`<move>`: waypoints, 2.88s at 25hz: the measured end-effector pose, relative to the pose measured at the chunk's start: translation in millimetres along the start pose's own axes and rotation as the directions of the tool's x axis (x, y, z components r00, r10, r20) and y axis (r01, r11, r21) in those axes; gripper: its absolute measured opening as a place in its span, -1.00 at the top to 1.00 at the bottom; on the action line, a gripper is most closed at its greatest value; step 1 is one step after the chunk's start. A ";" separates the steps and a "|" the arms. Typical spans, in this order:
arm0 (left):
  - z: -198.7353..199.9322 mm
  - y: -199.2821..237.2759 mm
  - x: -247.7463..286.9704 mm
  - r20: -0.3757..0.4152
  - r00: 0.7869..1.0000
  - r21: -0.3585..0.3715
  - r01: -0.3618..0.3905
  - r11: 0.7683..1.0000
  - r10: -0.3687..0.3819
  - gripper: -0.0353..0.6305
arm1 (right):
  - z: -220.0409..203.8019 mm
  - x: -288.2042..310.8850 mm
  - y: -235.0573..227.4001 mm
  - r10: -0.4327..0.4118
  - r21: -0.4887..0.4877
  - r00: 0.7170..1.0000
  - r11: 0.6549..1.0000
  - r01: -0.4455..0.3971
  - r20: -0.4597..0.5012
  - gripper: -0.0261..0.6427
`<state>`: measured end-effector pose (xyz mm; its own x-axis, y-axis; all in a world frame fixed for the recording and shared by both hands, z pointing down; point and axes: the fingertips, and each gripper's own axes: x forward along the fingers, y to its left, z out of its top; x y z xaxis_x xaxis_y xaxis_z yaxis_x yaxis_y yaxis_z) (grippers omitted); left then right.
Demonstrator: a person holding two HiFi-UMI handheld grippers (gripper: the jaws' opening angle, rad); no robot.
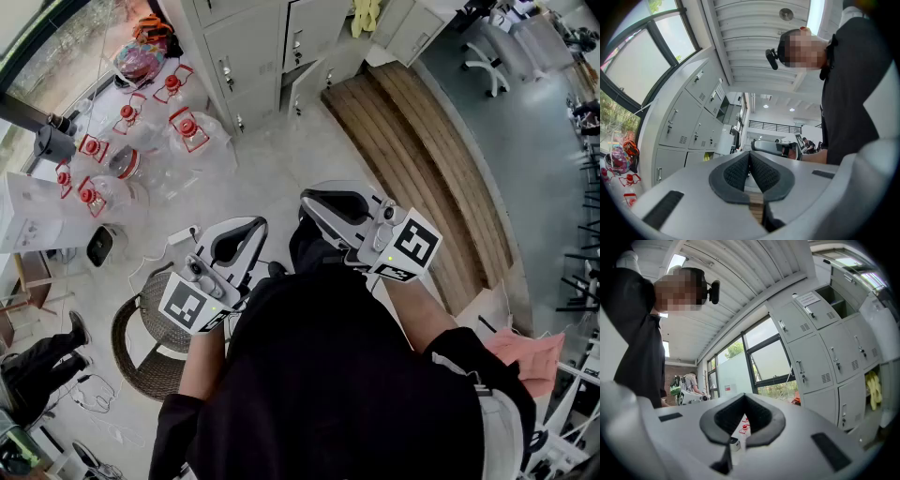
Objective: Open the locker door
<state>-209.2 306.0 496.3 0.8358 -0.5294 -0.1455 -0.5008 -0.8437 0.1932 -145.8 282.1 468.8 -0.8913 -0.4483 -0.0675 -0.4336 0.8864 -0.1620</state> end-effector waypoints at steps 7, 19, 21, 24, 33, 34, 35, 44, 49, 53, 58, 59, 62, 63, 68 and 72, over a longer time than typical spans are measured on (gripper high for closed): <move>3.5 -7.5 -5.8 -0.005 1.000 0.000 -0.005 1.000 0.005 0.86 | -8.3 -4.7 7.0 0.002 0.021 1.000 1.000 -0.002 -0.016 0.89; 0.8 2.1 -23.7 -0.022 0.999 -0.021 -0.041 0.999 0.040 0.86 | -3.0 10.7 14.5 0.027 0.051 0.999 0.998 -0.028 0.028 0.89; 5.3 6.5 -24.6 -0.013 0.999 -0.009 -0.051 0.999 0.051 0.86 | -1.9 13.9 11.5 0.029 0.048 0.999 0.998 -0.030 0.024 0.89; 10.8 18.4 -26.7 0.005 0.997 -0.005 -0.082 0.997 0.082 0.86 | -4.4 20.2 3.6 0.030 0.041 1.000 0.999 -0.030 -0.003 0.89; 10.9 65.8 -10.6 -0.005 0.987 -0.016 -0.163 0.987 0.163 0.86 | -7.2 45.6 -43.9 0.062 0.042 0.997 0.997 -0.060 -0.046 0.89; 11.4 71.1 -4.9 -0.007 0.986 -0.017 -0.169 0.985 0.169 0.86 | -7.2 47.1 -51.7 0.066 0.045 0.997 0.997 -0.064 -0.049 0.89; 11.9 76.3 1.3 -0.009 0.985 -0.018 -0.174 0.985 0.174 0.86 | -6.4 48.6 -60.6 0.069 0.050 0.996 0.997 -0.066 -0.049 0.89; 28.7 139.7 90.6 -0.051 0.981 0.030 -0.186 0.982 0.188 0.86 | 16.5 46.0 -170.6 0.043 0.033 0.999 0.999 -0.042 -0.030 0.89; 42.3 150.3 151.1 -0.064 0.979 0.068 -0.187 0.980 0.191 0.86 | 22.7 34.7 -220.1 0.090 0.080 0.996 0.993 -0.089 -0.010 0.89; 39.5 167.0 189.3 -0.101 0.972 0.069 -0.204 0.976 0.211 0.86 | 30.5 37.0 -249.2 0.164 0.068 0.986 0.984 -0.164 0.006 0.89; 40.3 184.3 210.8 -0.148 0.957 0.113 -0.232 0.966 0.247 0.86 | 25.2 45.7 -278.9 0.235 0.095 0.972 0.967 -0.236 0.022 0.89; 40.0 187.0 212.2 -0.163 0.953 0.130 -0.234 0.963 0.254 0.86 | 24.1 47.0 -280.8 0.251 0.093 0.968 0.963 -0.252 0.026 0.89; 42.7 196.4 213.1 -0.169 0.950 0.131 -0.243 0.961 0.263 0.86 | 20.2 49.0 -286.5 0.278 0.090 0.960 0.956 -0.279 0.022 0.89; 45.7 201.2 212.4 -0.161 0.950 0.124 -0.250 0.960 0.268 0.86 | 20.2 50.6 -288.9 0.280 0.090 0.960 0.956 -0.281 0.021 0.89; 66.3 229.9 205.4 -0.092 0.957 0.097 -0.266 0.959 0.275 0.86 | 27.7 66.0 -301.1 0.268 0.072 0.963 0.961 -0.268 0.016 0.89; 76.8 259.5 195.6 -0.061 0.964 0.090 -0.252 0.964 0.258 0.86 | 28.3 80.1 -310.8 0.234 0.038 0.972 0.972 -0.234 -0.016 0.89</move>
<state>-193.0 -23.2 443.4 0.6907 -0.7225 -0.0311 -0.7132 -0.6877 0.1359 -78.7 -32.5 485.8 -0.9701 -0.2261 -0.0882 -0.2079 0.9617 -0.1786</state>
